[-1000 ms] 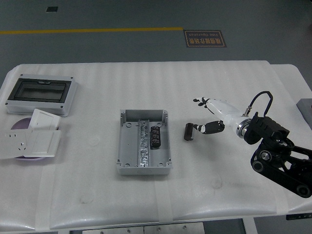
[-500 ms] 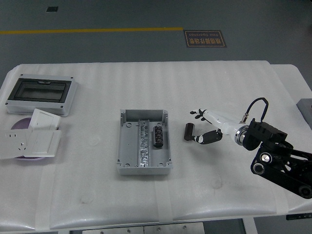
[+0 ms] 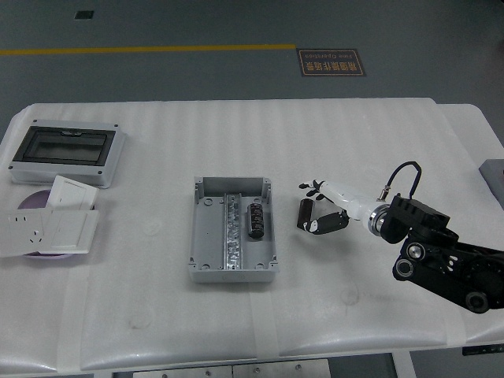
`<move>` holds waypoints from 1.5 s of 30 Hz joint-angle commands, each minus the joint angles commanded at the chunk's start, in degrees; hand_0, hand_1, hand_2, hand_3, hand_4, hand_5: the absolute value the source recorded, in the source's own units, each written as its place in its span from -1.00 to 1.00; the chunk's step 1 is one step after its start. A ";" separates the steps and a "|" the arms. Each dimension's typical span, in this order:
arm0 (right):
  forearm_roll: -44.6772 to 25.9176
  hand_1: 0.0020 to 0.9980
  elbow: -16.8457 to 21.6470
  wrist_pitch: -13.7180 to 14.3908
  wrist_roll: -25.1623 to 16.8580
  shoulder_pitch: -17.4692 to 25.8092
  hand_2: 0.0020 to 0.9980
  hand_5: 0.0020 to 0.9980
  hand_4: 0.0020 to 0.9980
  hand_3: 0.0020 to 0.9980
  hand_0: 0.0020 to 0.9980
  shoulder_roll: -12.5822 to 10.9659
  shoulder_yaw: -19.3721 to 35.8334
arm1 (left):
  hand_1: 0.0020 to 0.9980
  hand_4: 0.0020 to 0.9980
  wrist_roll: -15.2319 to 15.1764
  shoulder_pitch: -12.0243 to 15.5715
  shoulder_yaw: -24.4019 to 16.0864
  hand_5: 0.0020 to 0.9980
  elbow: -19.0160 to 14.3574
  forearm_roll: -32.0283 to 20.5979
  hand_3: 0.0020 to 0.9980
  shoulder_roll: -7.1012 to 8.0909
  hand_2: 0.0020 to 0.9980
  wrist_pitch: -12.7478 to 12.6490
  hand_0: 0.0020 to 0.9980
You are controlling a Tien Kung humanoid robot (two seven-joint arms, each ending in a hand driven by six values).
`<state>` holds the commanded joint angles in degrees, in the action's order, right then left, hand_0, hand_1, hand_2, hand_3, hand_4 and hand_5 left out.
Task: Pick up the battery,place it into the box
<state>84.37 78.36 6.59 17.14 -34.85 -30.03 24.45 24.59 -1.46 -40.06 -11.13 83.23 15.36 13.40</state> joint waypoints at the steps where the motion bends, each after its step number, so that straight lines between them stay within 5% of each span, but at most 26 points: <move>1: -0.09 0.65 0.02 0.08 -0.02 -0.05 0.71 -0.27 0.64 0.86 0.69 -0.03 -0.19 | 0.34 0.23 -0.02 -0.02 0.06 -1.00 0.00 -0.06 0.24 0.01 0.19 -0.02 0.30; 21: 1.31 0.61 -0.07 1.27 0.55 -0.40 0.64 -0.17 0.65 0.74 0.65 -0.32 -1.90 | 0.33 0.23 -0.11 -0.14 0.13 -1.00 -0.01 0.02 0.24 0.09 0.19 -0.02 0.30; 22: 1.47 0.53 -0.11 1.29 0.58 -0.40 0.54 -0.44 0.28 0.55 0.63 -0.33 -1.95 | 0.33 0.23 -0.11 -0.15 0.16 -1.00 -0.01 -0.01 0.24 0.09 0.19 -0.01 0.30; 27: 1.78 0.53 -0.23 1.30 0.67 -0.35 0.54 -0.44 0.28 0.55 0.63 -0.31 -2.48 | 0.33 0.23 -0.14 -0.14 0.32 -1.00 -0.03 -0.12 0.24 0.08 0.19 0.00 0.30; 28: 1.79 0.47 -0.26 1.34 0.66 -0.36 0.38 -0.52 0.14 0.36 0.58 -0.25 -2.64 | 0.33 0.23 -0.15 -0.15 0.32 -1.00 -0.03 -0.12 0.24 0.08 0.19 -0.01 0.30; 45: 3.19 0.42 0.23 2.51 0.12 -0.39 0.29 -0.64 -0.02 0.35 0.56 -0.48 -1.89 | 0.33 0.23 -0.32 -0.22 0.62 -1.00 -0.08 -0.22 0.24 0.07 0.19 -0.22 0.30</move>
<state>87.56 78.59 9.09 17.26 -35.24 -30.51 22.56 24.26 -1.68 -39.44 -11.21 83.00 15.43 13.18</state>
